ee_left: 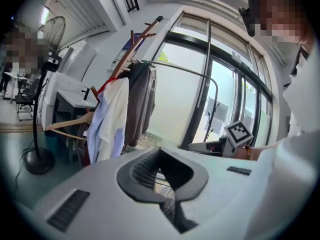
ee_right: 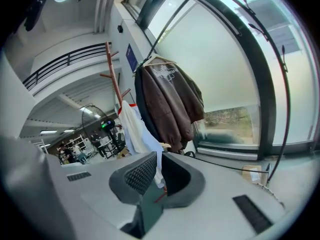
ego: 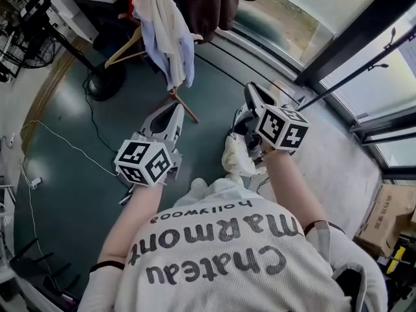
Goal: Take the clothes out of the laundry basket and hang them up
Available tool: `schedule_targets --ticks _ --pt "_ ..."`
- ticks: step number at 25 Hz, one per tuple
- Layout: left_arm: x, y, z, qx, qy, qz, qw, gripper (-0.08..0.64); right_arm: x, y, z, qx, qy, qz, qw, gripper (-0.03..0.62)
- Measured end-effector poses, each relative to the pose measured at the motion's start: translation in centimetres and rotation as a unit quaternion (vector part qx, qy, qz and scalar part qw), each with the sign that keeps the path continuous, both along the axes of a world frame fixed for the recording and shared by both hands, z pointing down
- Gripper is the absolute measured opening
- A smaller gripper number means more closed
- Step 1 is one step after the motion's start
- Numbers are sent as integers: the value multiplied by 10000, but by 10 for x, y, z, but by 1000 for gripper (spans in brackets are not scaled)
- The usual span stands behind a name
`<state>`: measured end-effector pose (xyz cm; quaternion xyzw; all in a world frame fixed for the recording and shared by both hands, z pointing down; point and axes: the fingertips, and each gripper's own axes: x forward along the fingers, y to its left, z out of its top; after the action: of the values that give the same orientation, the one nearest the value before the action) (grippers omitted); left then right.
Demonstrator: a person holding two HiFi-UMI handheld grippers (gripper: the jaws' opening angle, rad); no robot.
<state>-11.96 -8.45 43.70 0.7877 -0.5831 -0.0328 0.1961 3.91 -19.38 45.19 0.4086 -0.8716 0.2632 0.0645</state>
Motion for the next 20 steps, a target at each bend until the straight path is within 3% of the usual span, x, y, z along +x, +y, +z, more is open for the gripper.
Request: schedule_targets --ticks 9,15,20 --pt "75 -40 40 152 167 151 9996 9 112 -6 60 -570 334 345 9972 51" --pt "115 -57 73 -214 165 -241 9993 8 179 -22 100 -1011 390 394 9933 51" --pt "113 -43 108 -605 -143 -675 9958 9 187 -18 139 -1332 355 -41 9905 51"
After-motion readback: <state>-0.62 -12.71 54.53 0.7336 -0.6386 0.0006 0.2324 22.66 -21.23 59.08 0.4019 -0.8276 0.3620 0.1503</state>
